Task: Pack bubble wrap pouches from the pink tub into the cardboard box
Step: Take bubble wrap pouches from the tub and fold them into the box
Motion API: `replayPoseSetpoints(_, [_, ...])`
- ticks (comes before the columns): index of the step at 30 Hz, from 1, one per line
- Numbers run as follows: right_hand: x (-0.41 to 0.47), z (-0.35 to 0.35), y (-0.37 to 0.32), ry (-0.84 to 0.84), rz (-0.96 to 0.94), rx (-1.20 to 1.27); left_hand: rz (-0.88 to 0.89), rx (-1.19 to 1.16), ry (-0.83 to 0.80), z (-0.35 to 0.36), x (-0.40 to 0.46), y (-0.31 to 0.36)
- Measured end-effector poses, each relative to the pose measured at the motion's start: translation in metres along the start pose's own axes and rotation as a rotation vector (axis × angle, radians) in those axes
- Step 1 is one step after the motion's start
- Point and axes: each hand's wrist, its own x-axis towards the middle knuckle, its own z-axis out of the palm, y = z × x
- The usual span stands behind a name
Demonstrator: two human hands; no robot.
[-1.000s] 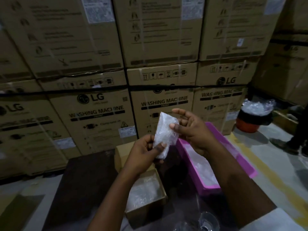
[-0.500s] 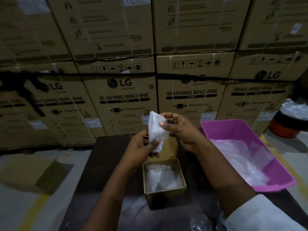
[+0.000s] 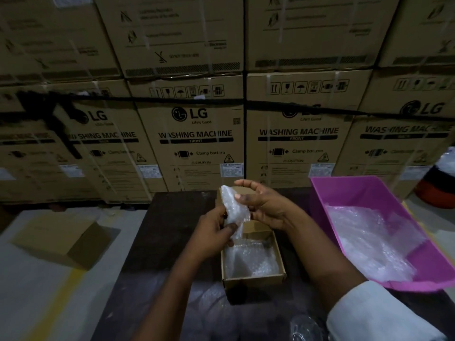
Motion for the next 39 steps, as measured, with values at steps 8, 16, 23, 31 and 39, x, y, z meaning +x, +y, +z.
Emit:
replayPoseSetpoints(8, [0.046, -0.009, 0.054, 0.179, 0.006, 0.226, -0.051, 0.436, 0.387, 0.035, -0.013, -0.046])
replayPoseSetpoints(16, [0.063, -0.035, 0.131, 0.491, 0.079, -0.641, -0.375, 0.817, 0.154, 0.066, -0.009, -0.091])
replayPoseSetpoints(23, [0.088, -0.039, 0.169, 0.446, 0.219, -0.950, -0.397, 1.036, -0.067, 0.076, 0.004, -0.115])
replayPoseSetpoints(31, [0.091, -0.029, 0.192, 0.614, 0.138, -0.930, -0.382, 0.960, 0.116, 0.068, -0.015, -0.132])
replayPoseSetpoints(39, [0.099, -0.013, 0.187, 0.649, 0.255, -0.722, -0.460, 0.820, 0.152, 0.062, -0.024, -0.148])
